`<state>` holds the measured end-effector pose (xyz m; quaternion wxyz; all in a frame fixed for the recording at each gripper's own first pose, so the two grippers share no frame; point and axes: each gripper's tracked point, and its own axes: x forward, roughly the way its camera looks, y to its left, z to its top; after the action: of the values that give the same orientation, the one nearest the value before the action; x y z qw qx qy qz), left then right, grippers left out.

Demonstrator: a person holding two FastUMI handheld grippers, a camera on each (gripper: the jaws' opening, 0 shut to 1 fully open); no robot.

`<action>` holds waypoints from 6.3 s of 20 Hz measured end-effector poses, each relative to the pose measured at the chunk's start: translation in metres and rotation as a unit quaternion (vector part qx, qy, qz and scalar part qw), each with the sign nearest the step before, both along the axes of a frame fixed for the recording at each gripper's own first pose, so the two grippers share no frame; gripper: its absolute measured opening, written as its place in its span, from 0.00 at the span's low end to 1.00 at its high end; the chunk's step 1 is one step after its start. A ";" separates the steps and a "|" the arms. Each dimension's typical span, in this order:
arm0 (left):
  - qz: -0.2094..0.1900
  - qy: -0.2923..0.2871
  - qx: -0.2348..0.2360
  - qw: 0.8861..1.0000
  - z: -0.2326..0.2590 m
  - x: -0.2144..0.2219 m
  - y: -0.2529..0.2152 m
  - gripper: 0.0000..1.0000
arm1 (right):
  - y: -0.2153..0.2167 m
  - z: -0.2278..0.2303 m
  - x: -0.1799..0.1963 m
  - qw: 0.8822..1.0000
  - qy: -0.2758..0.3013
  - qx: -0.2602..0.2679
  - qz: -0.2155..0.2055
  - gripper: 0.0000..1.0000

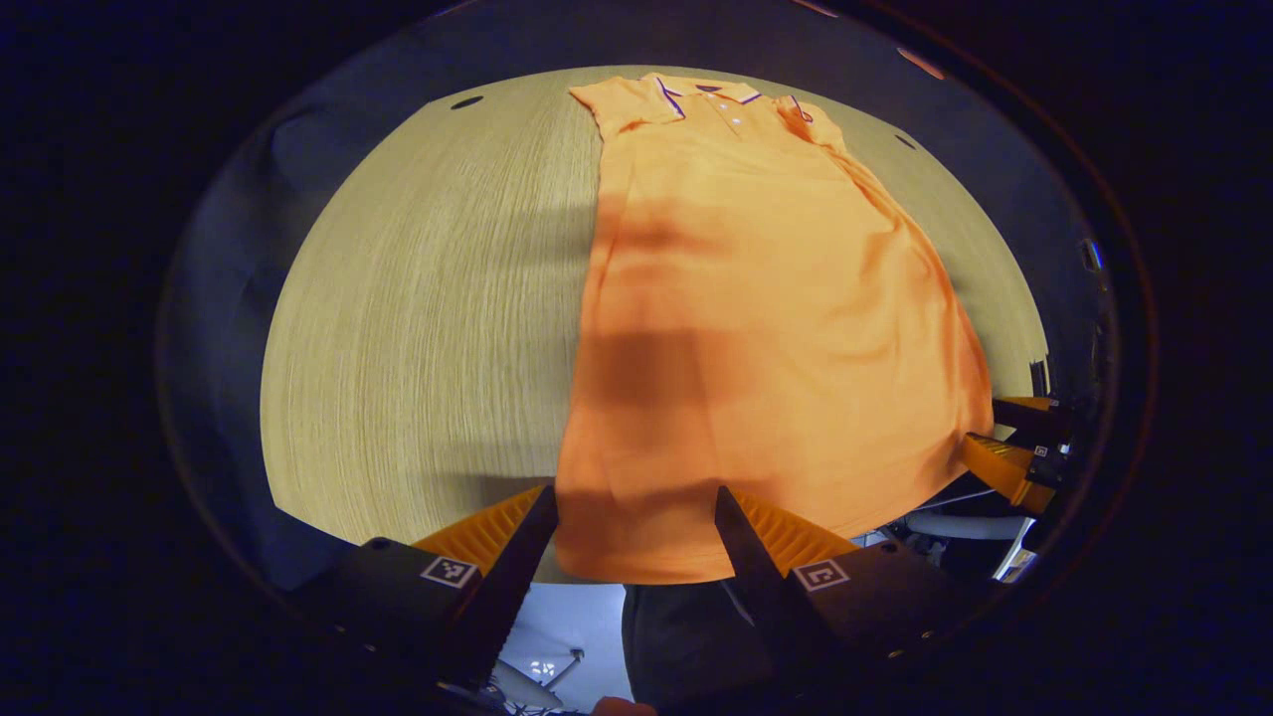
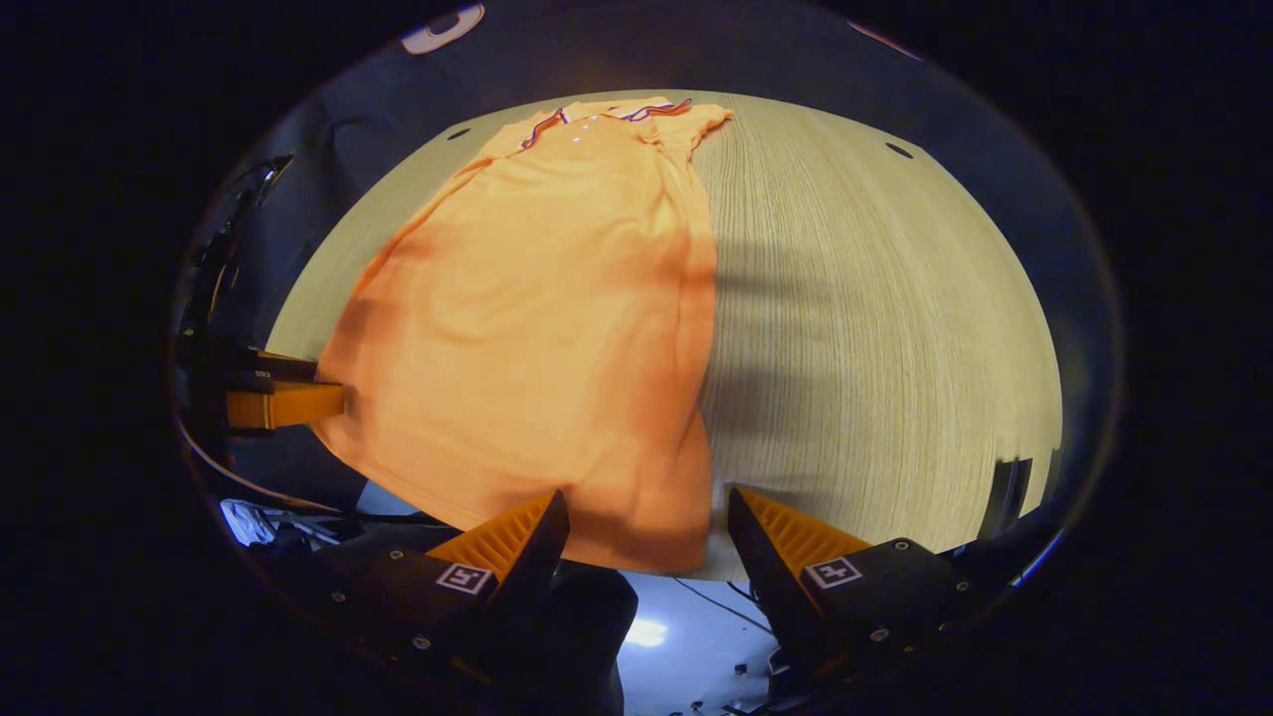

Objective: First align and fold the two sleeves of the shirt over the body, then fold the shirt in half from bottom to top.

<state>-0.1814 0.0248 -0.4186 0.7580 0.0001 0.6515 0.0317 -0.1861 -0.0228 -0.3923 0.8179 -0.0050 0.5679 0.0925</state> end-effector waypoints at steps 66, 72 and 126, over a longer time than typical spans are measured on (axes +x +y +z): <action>0.017 -0.176 -0.151 0.972 0.057 0.459 0.065 0.01 | 0.014 0.087 0.419 0.960 -0.132 0.168 -0.181 0.06; 0.046 -0.186 -0.158 0.969 0.044 0.509 0.076 0.01 | 0.010 0.076 0.463 0.962 -0.129 0.146 -0.190 0.07; 0.026 -0.588 0.055 0.806 0.365 0.159 -0.044 0.98 | 0.022 0.347 0.170 0.847 -0.529 0.059 -0.021 0.98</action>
<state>-0.0227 -0.0196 -0.0535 0.9936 0.0062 0.0778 0.0813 -0.0165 -0.0008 -0.0449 0.9948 0.0071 0.0430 0.0920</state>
